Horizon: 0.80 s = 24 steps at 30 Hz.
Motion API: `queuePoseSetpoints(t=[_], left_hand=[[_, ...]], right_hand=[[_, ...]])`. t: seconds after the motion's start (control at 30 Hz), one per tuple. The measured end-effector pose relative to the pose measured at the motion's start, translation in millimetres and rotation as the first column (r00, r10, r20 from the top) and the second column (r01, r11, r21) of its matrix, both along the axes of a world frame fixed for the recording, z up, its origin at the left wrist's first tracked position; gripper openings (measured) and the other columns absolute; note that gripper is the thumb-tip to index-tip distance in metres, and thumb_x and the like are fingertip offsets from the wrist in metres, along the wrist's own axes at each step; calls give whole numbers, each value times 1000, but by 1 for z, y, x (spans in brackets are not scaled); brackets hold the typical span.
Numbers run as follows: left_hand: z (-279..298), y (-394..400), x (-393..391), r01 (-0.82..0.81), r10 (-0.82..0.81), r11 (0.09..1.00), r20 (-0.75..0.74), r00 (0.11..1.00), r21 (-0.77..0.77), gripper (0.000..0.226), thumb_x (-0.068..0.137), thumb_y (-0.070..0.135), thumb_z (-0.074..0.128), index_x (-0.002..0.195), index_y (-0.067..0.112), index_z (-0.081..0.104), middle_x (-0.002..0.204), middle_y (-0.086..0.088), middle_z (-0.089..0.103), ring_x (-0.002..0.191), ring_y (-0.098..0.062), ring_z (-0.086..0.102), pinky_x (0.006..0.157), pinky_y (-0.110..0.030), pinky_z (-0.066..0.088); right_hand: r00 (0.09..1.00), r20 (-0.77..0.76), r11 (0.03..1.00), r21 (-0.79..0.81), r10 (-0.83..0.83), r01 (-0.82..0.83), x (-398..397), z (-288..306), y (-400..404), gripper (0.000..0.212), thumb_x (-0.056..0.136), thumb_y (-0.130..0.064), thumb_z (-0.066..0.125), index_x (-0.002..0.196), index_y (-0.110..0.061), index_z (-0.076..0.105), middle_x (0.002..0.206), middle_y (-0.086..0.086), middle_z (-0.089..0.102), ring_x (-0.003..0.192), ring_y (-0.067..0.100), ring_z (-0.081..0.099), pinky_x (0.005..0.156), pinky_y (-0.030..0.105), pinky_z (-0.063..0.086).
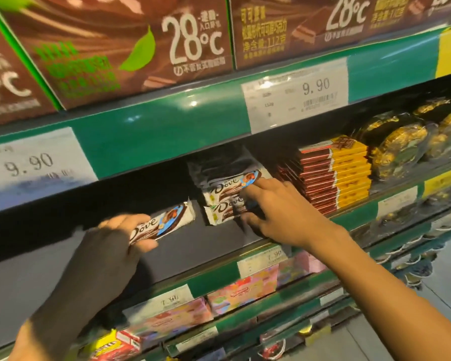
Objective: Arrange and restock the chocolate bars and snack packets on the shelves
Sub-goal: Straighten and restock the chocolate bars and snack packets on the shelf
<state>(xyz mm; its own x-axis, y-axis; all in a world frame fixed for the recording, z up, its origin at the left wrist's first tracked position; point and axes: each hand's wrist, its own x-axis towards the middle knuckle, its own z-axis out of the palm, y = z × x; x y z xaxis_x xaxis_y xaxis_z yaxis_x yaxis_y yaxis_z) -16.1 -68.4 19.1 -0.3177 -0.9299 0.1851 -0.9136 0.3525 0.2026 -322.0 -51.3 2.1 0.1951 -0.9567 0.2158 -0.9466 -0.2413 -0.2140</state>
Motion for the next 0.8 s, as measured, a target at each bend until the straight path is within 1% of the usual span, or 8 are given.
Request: queuePoseSetpoints(t=[0.13,0.3,0.37,0.43,0.53,0.63,0.7,0.8], left_hand=[[-6,6,17,-24,24,999,8,1000,-24,39,91,32,60,126,16,64,112,-8,64,98,-27,57,85,-42,47],[-16,10,21,-37,38,999,-69,997,16,37,89,35,62,125,24,61,117,1,61,101,-18,52,82,-31,40],[-20,7,26,-37,41,998,-91,995,42,41,90,39,63,129,32,55,118,10,62,96,-9,54,82,-28,41],[-20,4,27,-56,65,996,-126,990,68,45,89,42,64,131,37,49,117,17,63,90,-1,55,80,-26,44],[-16,6,24,-98,116,990,-196,974,100,45,89,41,66,130,39,48,114,19,65,87,3,59,74,-21,44],[-9,22,13,-116,153,984,-305,940,136,43,90,38,65,129,35,50,113,16,65,86,2,60,67,-8,38],[-3,36,5,-129,195,974,-397,897,186,41,90,34,66,128,32,51,107,18,64,85,6,60,62,-5,39],[2,58,0,-185,270,960,-527,806,209,35,83,30,74,114,30,60,95,20,67,80,9,63,61,-5,44]], right_hand=[[998,-63,992,123,25,-17,-4,13,-6,51,91,-53,59,133,-24,52,126,0,45,126,22,37,108,44,34],[996,-3,968,235,87,-84,-5,21,-13,41,84,-51,70,113,-23,58,115,-2,54,110,18,49,98,40,46],[994,15,965,238,107,-107,-5,20,-12,46,86,-50,69,122,-23,57,120,-2,56,111,16,51,99,33,45],[993,17,970,217,113,-114,-4,18,-8,59,88,-54,61,137,-23,53,127,-2,55,118,15,49,101,24,41],[992,26,982,140,124,-126,-2,16,-1,71,85,-67,44,140,-23,52,127,-4,54,122,15,48,104,25,39],[987,108,987,98,120,-131,0,16,5,61,86,-61,53,133,-23,57,124,-5,56,114,11,53,97,18,39],[980,155,986,86,129,-143,1,19,7,57,83,-61,57,127,-24,60,119,-5,62,106,12,59,91,21,45],[970,206,979,129,130,-158,4,22,4,56,77,-59,67,124,-28,60,107,-5,68,94,12,63,82,27,51]])
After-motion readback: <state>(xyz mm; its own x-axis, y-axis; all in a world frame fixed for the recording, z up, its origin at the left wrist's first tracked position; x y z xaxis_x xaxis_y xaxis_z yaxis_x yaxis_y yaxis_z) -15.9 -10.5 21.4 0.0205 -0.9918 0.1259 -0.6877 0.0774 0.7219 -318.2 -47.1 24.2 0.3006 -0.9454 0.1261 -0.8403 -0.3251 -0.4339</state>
